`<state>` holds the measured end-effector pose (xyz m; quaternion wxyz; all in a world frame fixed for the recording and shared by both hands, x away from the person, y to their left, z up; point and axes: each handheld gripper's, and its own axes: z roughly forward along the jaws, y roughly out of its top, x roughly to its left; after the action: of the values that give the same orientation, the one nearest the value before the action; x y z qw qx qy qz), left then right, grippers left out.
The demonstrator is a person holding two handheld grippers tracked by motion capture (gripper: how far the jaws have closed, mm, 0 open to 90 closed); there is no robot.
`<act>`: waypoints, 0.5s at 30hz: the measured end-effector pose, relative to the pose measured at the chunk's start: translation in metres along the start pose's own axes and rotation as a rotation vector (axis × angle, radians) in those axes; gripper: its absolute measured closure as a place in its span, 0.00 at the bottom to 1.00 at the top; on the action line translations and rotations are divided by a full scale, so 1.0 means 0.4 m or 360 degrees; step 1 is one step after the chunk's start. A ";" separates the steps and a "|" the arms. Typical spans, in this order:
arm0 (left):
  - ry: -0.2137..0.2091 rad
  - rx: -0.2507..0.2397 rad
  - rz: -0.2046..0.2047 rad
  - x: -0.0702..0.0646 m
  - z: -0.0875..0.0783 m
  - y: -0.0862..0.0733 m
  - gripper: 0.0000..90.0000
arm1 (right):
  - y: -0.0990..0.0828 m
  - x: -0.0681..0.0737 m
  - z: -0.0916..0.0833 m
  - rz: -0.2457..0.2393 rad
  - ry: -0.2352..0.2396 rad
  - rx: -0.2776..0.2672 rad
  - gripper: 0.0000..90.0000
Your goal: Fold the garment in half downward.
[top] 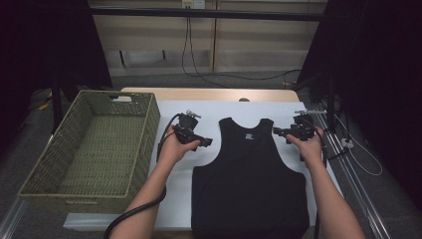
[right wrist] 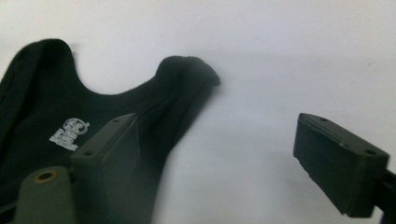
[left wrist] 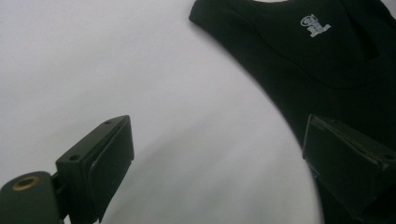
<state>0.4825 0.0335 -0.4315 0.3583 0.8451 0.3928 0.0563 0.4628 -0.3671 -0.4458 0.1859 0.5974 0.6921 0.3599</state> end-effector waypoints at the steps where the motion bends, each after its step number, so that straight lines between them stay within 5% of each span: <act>1: -0.0005 0.0008 -0.0003 0.001 0.006 0.003 0.10 | 0.001 0.001 0.003 0.0010 0.0012 -0.0004 0.19; 6: -0.0023 0.0005 -0.0022 0.005 0.037 0.017 0.10 | 0.012 0.009 0.026 0.0012 0.0002 -0.0051 0.33; 15: -0.0044 0.0030 -0.0075 0.023 0.080 0.039 0.10 | 0.047 0.001 0.098 0.0020 0.0068 -0.0038 0.38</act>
<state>0.5105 0.0151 -0.4468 0.3570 0.8397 0.4080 0.0325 0.5026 -0.3555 -0.4586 0.1759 0.5917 0.6878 0.3820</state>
